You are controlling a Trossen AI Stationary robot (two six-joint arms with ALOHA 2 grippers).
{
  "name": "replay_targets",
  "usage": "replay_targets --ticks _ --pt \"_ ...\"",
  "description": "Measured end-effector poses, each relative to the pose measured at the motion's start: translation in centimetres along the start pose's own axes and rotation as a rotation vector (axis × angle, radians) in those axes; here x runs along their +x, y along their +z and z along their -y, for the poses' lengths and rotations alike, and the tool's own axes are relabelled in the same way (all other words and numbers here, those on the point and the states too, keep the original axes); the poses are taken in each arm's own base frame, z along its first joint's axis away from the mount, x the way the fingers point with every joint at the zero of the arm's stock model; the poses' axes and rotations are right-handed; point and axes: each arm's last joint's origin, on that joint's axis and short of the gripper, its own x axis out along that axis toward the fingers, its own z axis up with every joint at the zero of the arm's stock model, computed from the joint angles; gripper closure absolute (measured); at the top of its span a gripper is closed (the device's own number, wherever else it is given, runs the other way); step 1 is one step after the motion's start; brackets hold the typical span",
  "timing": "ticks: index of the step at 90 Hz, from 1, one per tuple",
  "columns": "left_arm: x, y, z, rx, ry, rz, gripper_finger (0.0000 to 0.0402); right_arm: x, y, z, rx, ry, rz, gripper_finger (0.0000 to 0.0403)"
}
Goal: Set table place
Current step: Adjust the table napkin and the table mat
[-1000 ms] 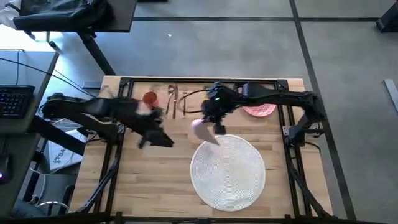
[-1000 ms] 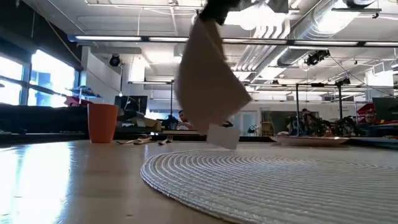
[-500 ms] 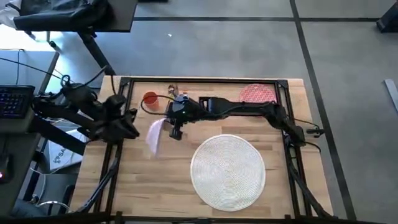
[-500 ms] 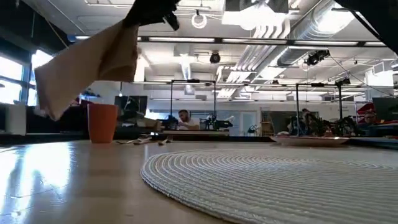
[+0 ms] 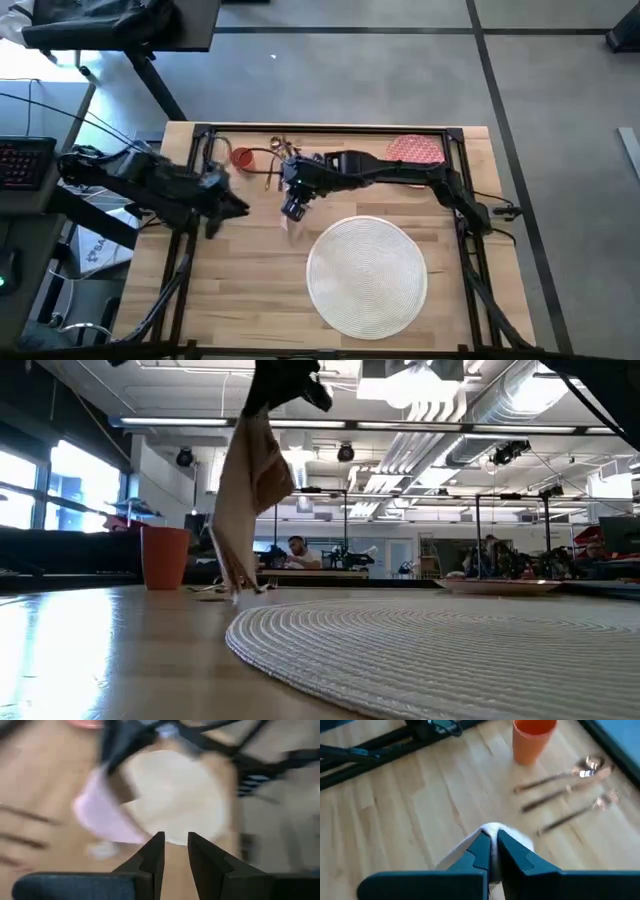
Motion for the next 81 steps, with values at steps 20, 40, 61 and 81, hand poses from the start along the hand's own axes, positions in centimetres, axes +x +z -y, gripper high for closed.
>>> replay_targets --ticks 20,40,61,81 --pt "7.1 -4.1 0.5 -0.002 -0.016 -0.141 0.0286 -1.0 -0.1 0.9 0.088 0.053 -0.075 0.0403" --pt "11.5 -8.5 0.1 -0.157 0.002 -0.032 0.0217 -2.4 0.4 1.1 0.096 0.091 -0.051 0.0403" --pt "13.7 -10.0 -0.3 -0.223 0.144 0.105 0.02 -3.3 0.7 1.3 0.099 0.114 -0.041 0.0403" --pt "15.9 -10.1 0.7 -0.239 0.09 0.152 0.0199 -3.3 0.6 1.3 0.099 0.127 -0.05 0.0403"
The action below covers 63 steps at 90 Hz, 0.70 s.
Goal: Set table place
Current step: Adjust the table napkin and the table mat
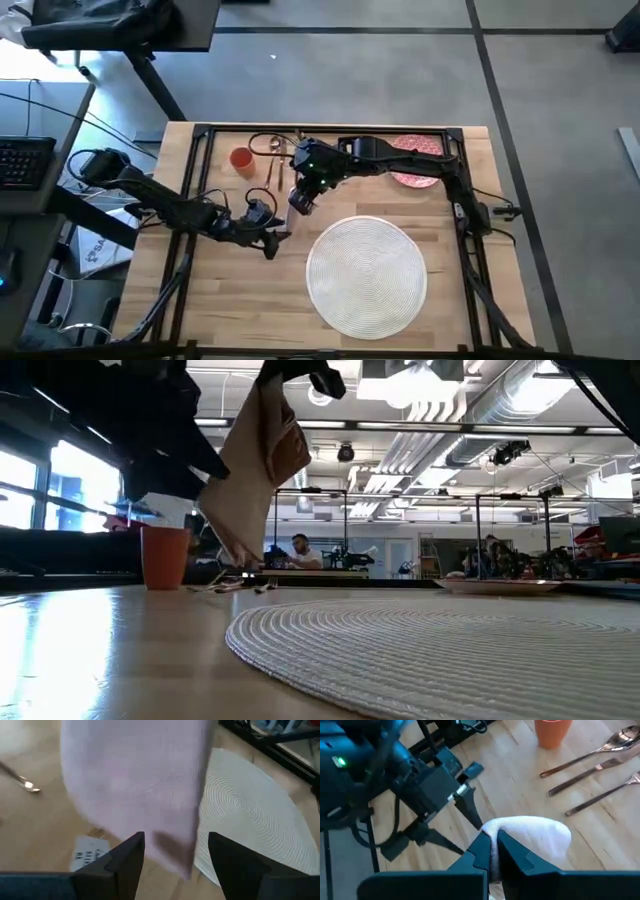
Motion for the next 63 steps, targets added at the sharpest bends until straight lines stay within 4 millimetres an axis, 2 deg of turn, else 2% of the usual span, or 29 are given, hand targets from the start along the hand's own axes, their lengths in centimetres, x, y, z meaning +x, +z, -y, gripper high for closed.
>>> replay_targets --ticks 12,25,37,47,58,63 --pt "0.5 -0.4 0.5 -0.048 -0.056 -0.026 0.0199 0.0 -0.1 0.0 -0.004 -0.003 -0.006 0.0403" --pt "0.9 -1.1 -0.1 -0.086 0.063 -0.019 0.0207 0.0 -0.1 0.0 -0.015 -0.003 -0.006 0.0403" --pt "1.8 -1.3 -0.6 -0.109 0.121 0.009 0.0232 0.1 -0.2 -0.1 -0.022 0.0 -0.008 0.0403" --pt "2.0 -1.4 -0.9 -0.102 0.137 -0.014 0.0277 0.1 -0.2 -0.3 -0.024 0.01 -0.016 0.0403" --pt "1.3 -1.3 -1.4 -0.07 0.176 -0.053 0.0368 0.1 -0.6 -0.8 -0.026 0.054 -0.052 0.0403" --pt "0.6 -1.0 -1.5 -0.044 0.199 -0.076 0.039 0.1 -1.1 -1.3 -0.019 0.088 -0.083 0.0403"
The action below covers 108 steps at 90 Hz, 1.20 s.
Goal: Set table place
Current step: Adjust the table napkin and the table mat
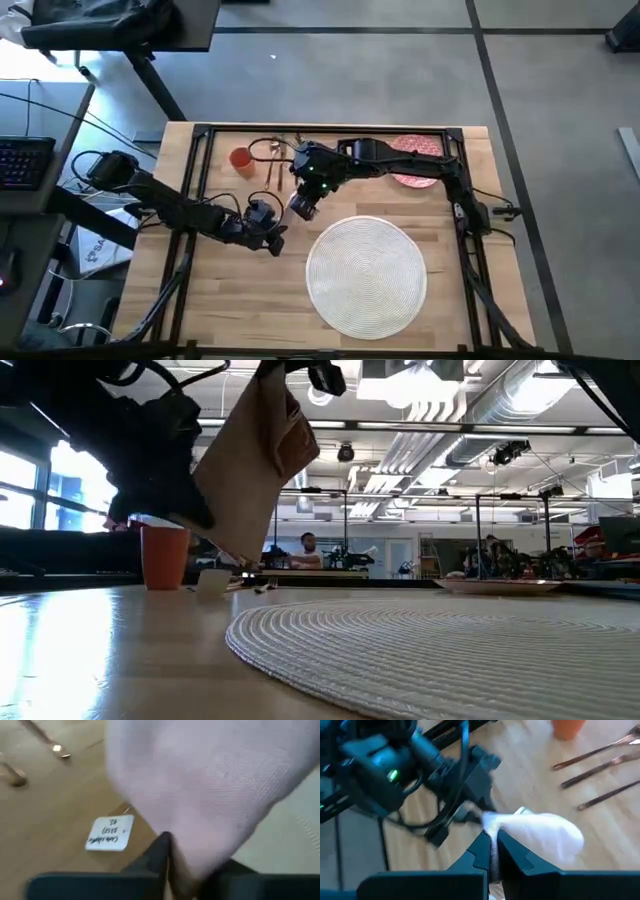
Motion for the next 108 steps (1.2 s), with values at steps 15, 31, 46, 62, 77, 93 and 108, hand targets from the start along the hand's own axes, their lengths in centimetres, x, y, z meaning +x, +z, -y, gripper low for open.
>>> replay_targets --ticks 15,31,46,62,77,93,108 --pt "-3.5 2.2 0.2 0.153 0.053 -0.057 0.04 0.4 -1.9 -2.9 -0.06 0.137 -0.1 0.0403" --pt "-5.7 4.9 -0.7 0.387 0.169 0.022 0.0401 2.3 -3.2 -3.0 -0.138 0.065 -0.138 0.0403" --pt "-4.6 6.9 -2.6 0.619 0.402 0.077 0.0401 4.1 -3.0 0.6 -0.166 -0.276 -0.073 0.0403" --pt "-2.9 7.2 -4.3 0.685 0.52 0.024 0.0401 7.0 -3.7 3.6 -0.232 -0.565 -0.014 0.0403" --pt "-1.8 3.6 -5.8 0.669 0.533 -0.029 0.0401 11.4 -6.8 3.7 -0.269 -0.589 0.045 0.0403" --pt "-1.7 -0.5 -6.6 0.623 0.45 -0.082 0.0401 14.9 -10.2 2.0 -0.344 -0.455 0.134 0.0403" --pt "-2.0 -3.2 -6.8 0.55 0.332 -0.164 0.0401 16.9 -13.2 0.2 -0.38 -0.293 0.21 0.0403"
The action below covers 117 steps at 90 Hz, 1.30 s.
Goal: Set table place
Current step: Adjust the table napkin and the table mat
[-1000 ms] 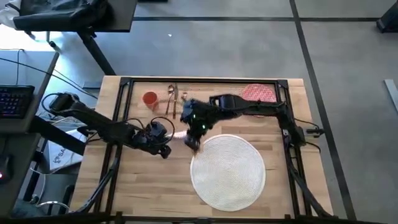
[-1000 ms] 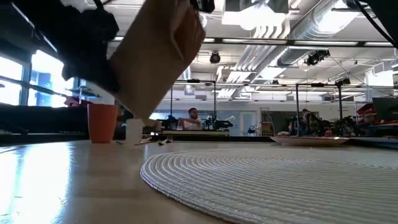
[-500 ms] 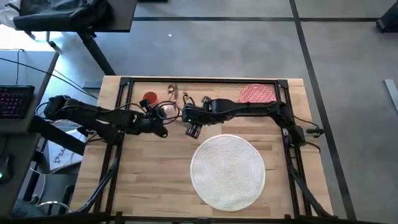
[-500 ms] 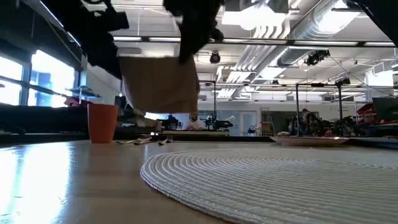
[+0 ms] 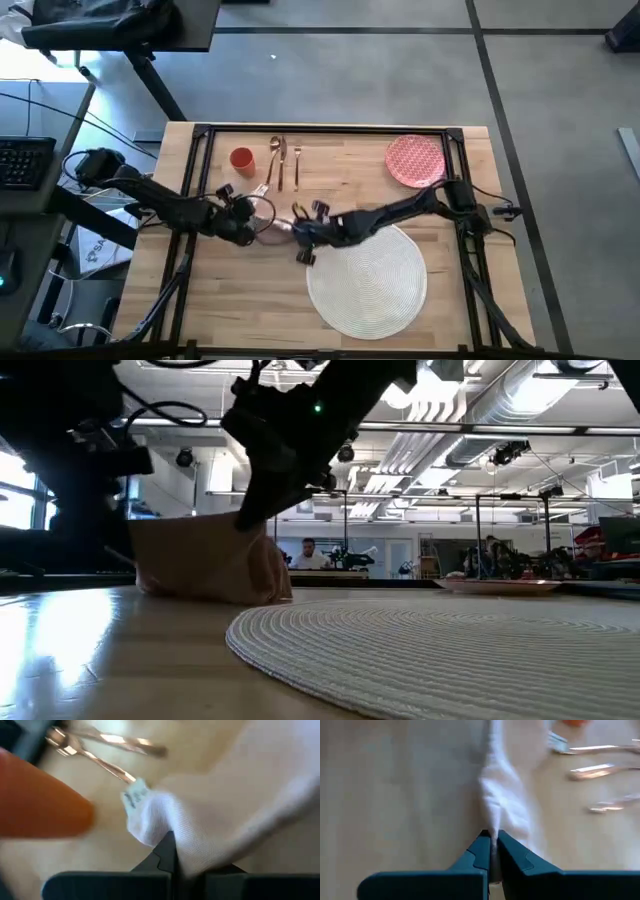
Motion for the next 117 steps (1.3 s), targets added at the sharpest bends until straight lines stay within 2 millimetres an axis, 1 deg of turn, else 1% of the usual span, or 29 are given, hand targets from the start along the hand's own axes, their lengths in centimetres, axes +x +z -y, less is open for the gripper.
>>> replay_targets --ticks 9,16,21,30,38,46,57,68,74,78,85,95,106,117 --pt "-0.2 -0.9 0.5 -0.025 -0.07 -0.04 0.0401 0.1 -0.8 -1.1 0.003 0.069 0.04 0.0403" --pt "-0.3 -1.4 0.8 -0.025 -0.12 -0.079 0.0401 0.6 -1.3 -1.9 -0.001 0.12 0.048 0.0403" --pt "-0.5 -1.5 1.0 -0.017 -0.156 -0.103 0.0401 1.2 -1.7 -2.4 -0.009 0.154 0.046 0.0402" --pt "-0.7 -1.8 1.2 0.023 -0.211 -0.161 0.0396 2.5 -1.9 -3.5 -0.005 0.237 0.074 0.0391" --pt "-1.1 -1.9 1.0 0.06 -0.208 -0.221 0.0381 3.4 -2.0 -4.2 -0.012 0.268 0.063 0.0369" --pt "-1.5 -1.9 0.5 0.105 -0.173 -0.279 0.0359 3.8 -1.8 -4.6 -0.013 0.31 0.059 0.0339" --pt "-2.4 -1.3 0.0 0.157 -0.127 -0.322 0.0319 3.5 -0.7 -5.0 -0.011 0.425 0.07 0.0295" --pt "-3.3 -0.6 -0.3 0.127 -0.082 -0.342 0.0285 2.9 0.4 -5.1 -0.043 0.578 0.06 0.0253" --pt "-3.9 0.0 -0.4 0.088 -0.067 -0.35 0.0274 2.1 1.2 -4.9 -0.036 0.613 0.017 0.0236" --pt "-4.2 0.3 -0.5 0.065 -0.063 -0.367 0.0271 1.6 1.9 -4.6 0.013 0.597 -0.027 0.0228" --pt "-4.9 0.7 -0.7 0.04 -0.067 -0.413 0.0269 1.3 2.4 -3.4 0.124 0.505 -0.146 0.0223" --pt "-5.6 1.1 -0.8 -0.032 -0.082 -0.476 0.0268 1.7 2.2 -1.5 0.264 0.362 -0.259 0.0228" --pt "-6.3 1.7 -0.4 -0.098 -0.13 -0.509 0.027 1.8 2.9 0.6 0.395 0.293 -0.268 0.024" --pt "-6.9 2.0 0.5 -0.204 -0.189 -0.47 0.0278 2.2 3.6 2.4 0.496 0.264 -0.255 0.0254"
